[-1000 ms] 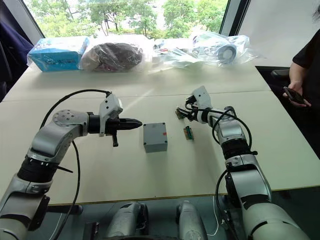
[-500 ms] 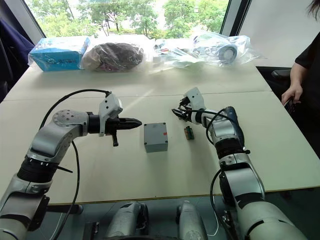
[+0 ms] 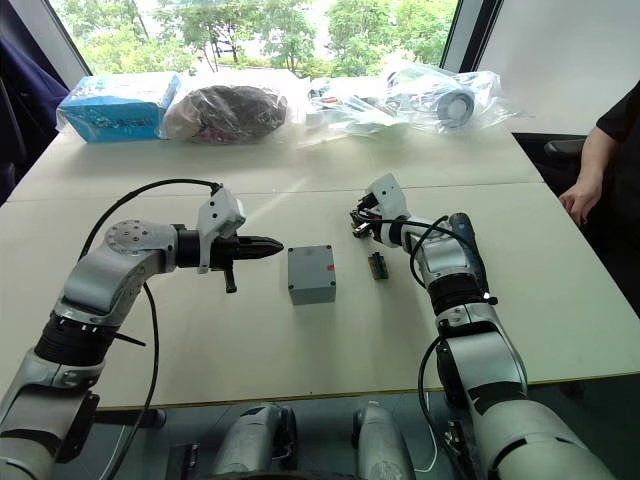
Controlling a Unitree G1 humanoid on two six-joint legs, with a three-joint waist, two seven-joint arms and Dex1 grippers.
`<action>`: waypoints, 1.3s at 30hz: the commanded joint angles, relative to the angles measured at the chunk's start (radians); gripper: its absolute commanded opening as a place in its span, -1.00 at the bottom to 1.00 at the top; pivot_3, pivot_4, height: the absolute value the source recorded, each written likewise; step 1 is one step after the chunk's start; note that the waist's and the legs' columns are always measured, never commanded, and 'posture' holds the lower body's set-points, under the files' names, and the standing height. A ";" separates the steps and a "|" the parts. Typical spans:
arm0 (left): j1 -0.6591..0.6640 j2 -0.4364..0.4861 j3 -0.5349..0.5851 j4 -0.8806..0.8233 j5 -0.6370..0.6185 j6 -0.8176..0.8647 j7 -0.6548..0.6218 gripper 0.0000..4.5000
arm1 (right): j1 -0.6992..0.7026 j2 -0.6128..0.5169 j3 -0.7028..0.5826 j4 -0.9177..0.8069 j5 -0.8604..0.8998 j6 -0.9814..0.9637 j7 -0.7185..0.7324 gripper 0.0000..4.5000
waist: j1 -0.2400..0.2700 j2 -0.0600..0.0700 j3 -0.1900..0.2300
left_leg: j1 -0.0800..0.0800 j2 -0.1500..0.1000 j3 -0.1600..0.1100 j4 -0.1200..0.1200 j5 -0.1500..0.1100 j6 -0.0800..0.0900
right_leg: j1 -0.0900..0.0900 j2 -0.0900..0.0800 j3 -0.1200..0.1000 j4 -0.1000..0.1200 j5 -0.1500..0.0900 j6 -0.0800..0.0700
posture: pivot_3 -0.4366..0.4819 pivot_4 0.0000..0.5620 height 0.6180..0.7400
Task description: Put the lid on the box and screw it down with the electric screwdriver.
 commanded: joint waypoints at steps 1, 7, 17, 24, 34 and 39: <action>-0.012 -0.001 0.009 -0.009 -0.009 -0.017 -0.001 -1.00 | 0.005 -0.016 -0.026 -0.100 0.010 -0.021 -0.002 -0.96 | 0.000 0.000 0.000 | 0.000 0.000 0.000 0.000 0.000 0.000 | 0.000 0.000 0.000 0.000 0.000 0.000 | -0.05 -0.47 1.00; -0.033 0.001 -0.003 0.019 -0.002 -0.031 -0.024 -1.00 | 0.018 -0.040 -0.035 -0.202 0.017 -0.006 0.010 -0.96 | 0.001 0.000 0.000 | 0.000 0.000 0.000 0.000 0.000 0.000 | 0.000 0.000 0.000 0.000 0.000 0.000 | -0.05 -0.47 1.00; -0.021 0.057 -0.008 -0.083 -0.033 0.005 -0.074 -1.00 | 0.252 -0.093 -0.047 -0.814 0.204 0.264 0.090 -0.96 | 0.002 0.000 0.000 | 0.000 0.000 -0.003 0.000 0.000 0.000 | 0.000 0.000 0.000 0.000 0.000 0.000 | -0.05 -0.47 1.00; -0.009 0.083 -0.012 -0.088 -0.040 0.009 -0.088 -1.00 | 0.422 -0.107 -0.007 -1.051 0.254 0.360 0.064 -0.96 | 0.003 0.000 0.000 | 0.000 0.000 -0.003 0.000 0.000 0.000 | 0.000 -0.001 0.000 0.000 -0.001 0.000 | -0.05 -0.47 1.00; -0.007 0.077 -0.021 -0.089 -0.035 0.003 -0.083 -1.00 | 0.427 -0.067 0.028 -1.019 0.230 0.360 -0.011 -0.96 | 0.004 0.000 0.000 | 0.000 0.000 -0.003 0.000 0.000 0.000 | 0.000 0.000 0.000 0.000 -0.001 0.000 | -0.05 -0.47 1.00; -0.009 0.076 -0.020 -0.096 -0.038 0.012 -0.076 -1.00 | 0.417 -0.067 0.044 -0.974 0.216 0.339 -0.015 -0.96 | 0.004 0.000 0.000 | 0.000 0.000 -0.003 0.000 0.000 0.000 | 0.000 0.000 0.000 0.000 -0.001 0.000 | -0.05 -0.47 1.00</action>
